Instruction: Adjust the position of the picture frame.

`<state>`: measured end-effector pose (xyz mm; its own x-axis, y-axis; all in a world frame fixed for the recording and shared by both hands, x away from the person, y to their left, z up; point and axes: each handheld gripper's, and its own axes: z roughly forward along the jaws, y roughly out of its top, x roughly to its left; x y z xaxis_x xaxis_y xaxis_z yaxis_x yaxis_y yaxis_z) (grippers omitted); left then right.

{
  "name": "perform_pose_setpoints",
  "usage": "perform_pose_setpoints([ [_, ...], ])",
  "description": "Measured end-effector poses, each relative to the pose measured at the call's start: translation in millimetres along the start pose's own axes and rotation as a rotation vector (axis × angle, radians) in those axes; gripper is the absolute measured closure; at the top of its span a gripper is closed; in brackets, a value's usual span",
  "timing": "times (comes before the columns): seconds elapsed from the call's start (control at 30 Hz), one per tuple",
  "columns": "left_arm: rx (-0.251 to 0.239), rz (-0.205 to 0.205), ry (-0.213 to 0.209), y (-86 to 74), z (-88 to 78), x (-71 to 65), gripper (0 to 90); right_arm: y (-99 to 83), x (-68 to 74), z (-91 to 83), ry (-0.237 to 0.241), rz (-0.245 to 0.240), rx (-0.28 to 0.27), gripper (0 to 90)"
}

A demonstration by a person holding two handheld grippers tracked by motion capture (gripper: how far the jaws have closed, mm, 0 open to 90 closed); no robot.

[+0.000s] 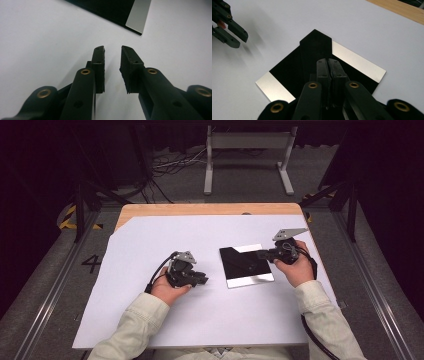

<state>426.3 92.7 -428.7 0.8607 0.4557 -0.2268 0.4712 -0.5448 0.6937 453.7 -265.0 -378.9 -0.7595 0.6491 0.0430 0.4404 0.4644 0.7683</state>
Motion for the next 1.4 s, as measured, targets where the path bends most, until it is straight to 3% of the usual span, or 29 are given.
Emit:
perform_pose_setpoints([
  [0.17,-0.042,-0.012,0.024,-6.8,-11.8,6.1,68.3,10.3,1.2,9.8,0.011,0.012,0.016,88.2],
  [0.37,-0.059,-0.026,0.048,-11.6,-16.3,12.2,66.8,18.0,1.0,23.0,0.029,0.033,0.039,88.4],
  [0.6,-0.067,-0.027,0.061,-12.5,-18.4,15.6,65.0,25.4,0.0,36.9,0.033,0.057,0.071,88.5],
  [0.9,-0.064,-0.056,0.059,-15.7,-19.0,20.1,65.3,32.4,-6.3,62.6,0.03,0.101,0.123,90.0],
  [1.4,-0.058,-0.058,0.057,-16.9,-16.5,20.5,65.3,45.8,-21.2,99.2,-0.04,0.172,0.156,90.0],
])
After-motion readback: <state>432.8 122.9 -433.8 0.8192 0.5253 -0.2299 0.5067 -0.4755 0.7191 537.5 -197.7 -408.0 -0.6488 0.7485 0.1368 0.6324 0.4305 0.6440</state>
